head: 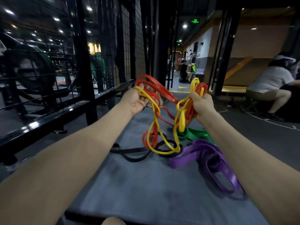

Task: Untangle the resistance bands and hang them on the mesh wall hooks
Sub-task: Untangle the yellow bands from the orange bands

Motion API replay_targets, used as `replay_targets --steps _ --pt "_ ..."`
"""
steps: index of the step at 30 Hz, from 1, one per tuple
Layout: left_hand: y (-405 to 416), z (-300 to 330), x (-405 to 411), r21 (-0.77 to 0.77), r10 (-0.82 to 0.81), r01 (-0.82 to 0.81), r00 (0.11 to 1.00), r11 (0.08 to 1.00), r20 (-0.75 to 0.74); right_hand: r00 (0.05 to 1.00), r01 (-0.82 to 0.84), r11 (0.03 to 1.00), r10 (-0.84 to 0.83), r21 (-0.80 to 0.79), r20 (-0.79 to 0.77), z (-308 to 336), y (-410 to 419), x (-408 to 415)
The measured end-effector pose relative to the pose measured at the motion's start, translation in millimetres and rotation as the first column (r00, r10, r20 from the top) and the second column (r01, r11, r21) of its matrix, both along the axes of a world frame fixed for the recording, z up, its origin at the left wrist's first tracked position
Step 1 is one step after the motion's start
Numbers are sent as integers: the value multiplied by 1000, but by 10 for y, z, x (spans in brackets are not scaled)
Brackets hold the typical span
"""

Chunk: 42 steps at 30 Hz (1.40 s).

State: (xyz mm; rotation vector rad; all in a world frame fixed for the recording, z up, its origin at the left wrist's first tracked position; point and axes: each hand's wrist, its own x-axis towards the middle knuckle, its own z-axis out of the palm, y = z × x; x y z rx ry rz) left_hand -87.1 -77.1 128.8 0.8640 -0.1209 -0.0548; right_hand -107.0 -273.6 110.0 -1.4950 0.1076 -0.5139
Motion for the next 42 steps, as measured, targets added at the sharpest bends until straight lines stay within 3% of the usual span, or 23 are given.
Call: replay_targets --steps 6,11,14,19,21,23,25,27,28,29,32,34,39,42 --pt "212 4 -116 37 -8 7 1000 999 25 996 -76 992 80 100 -33 -40 119 -110" --pt "560 -372 -218 250 41 -28 998 968 -48 977 -140 988 149 73 -153 -371 352 -131" --pt "742 -687 -322 453 92 -65 995 889 -38 945 -238 969 247 67 -216 -622 481 -155" --pt "956 -1262 -420 723 113 -77 994 687 -1 902 -372 921 329 -119 -280 -1157 601 -236" --pt "1029 -1503 -358 853 110 -100 993 512 50 903 -379 872 276 -309 -329 -1377 608 -238" --pt "1066 -1685 -322 986 3 -44 999 161 44 874 -434 792 255 -429 -414 -1559 574 -191" --pt "1045 -1767 -317 976 -152 154 972 -155 -178 819 -522 691 244 -500 -519 -1755 501 -104" --pt "993 -1760 -291 908 -216 271 912 -321 -349 801 -536 644 182 -546 -571 -1943 413 -8" --pt "951 -1730 -242 898 -220 258 911 -356 -349 807 -519 645 152 -561 -571 -1964 403 -15" --pt "904 -1712 -157 920 -226 206 930 -334 -291 819 -496 638 118 -590 -562 -1980 391 -23" --pt "654 -1746 202 996 -97 -9 995 -91 0 815 -506 570 69 -648 -576 -1954 343 -9" --pt "410 -1861 427 993 -46 -106 993 -42 104 812 -525 547 92 -652 -577 -1955 287 72" --pt "-51 -2279 888 964 -187 -179 972 -195 143 756 -605 550 171 -576 -632 -2088 94 342" --pt "-171 -2485 1173 920 -285 -154 957 -361 49 723 -660 511 233 -550 -651 -2183 25 532"
